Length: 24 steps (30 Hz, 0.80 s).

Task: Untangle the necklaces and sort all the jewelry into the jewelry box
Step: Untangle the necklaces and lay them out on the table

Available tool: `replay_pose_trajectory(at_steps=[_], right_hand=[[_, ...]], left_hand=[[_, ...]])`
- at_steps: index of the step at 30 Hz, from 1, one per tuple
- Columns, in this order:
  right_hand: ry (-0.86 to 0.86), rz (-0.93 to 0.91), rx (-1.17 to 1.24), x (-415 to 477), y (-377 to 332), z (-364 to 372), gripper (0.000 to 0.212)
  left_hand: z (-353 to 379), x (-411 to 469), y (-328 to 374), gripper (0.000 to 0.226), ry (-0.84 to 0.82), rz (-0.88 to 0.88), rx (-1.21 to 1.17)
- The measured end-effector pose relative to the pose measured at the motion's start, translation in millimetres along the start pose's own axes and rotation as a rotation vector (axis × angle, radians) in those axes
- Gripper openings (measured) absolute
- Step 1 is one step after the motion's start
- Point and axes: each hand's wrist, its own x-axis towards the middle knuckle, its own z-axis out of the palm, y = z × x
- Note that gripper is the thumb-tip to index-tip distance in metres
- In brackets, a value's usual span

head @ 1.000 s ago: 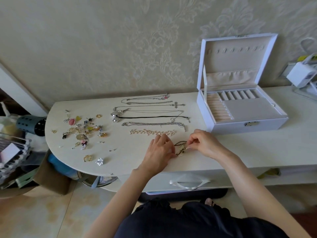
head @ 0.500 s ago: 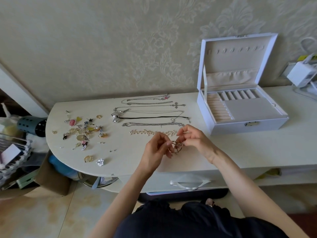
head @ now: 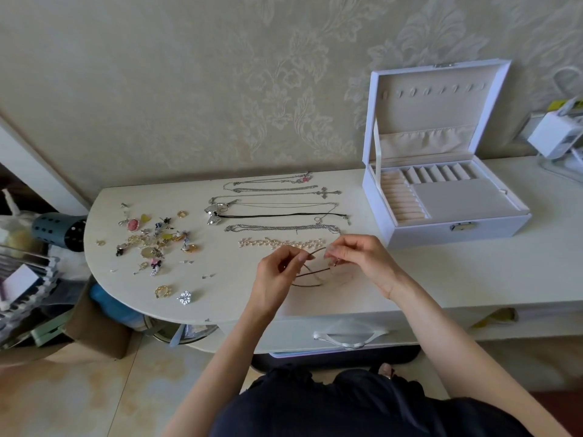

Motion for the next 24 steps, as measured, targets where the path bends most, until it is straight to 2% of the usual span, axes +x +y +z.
replay_pose_trajectory(at_steps=[7,11,15,20,24], right_hand=[[-0.007,-0.052,0.27,4.1,-2.8,5.1,0.015],[-0.009,-0.041,0.249,4.6,-1.5,6.4,0.012],[0.003,-0.009,0.158,2.8,-1.2,9.5,0.013],[0.004,0.031,0.127,1.0,-2.8,17.7,0.01],[0.042,0.011,0.121,2.3,-2.8,15.2,0.015]], left_hand=[[-0.8,-0.9,1.5,0.023,0.017,-0.063,0.039],[-4.0,0.3,5.2,0.028,0.125,-0.104,-0.14],[-5.7,-0.6,10.1,0.025,0.1,-0.134,-0.334],[-6.8,-1.8,13.0,0.015,0.01,-0.15,-0.376],[-6.1,-1.7,11.7,0.018,0.091,-0.157,-0.336]])
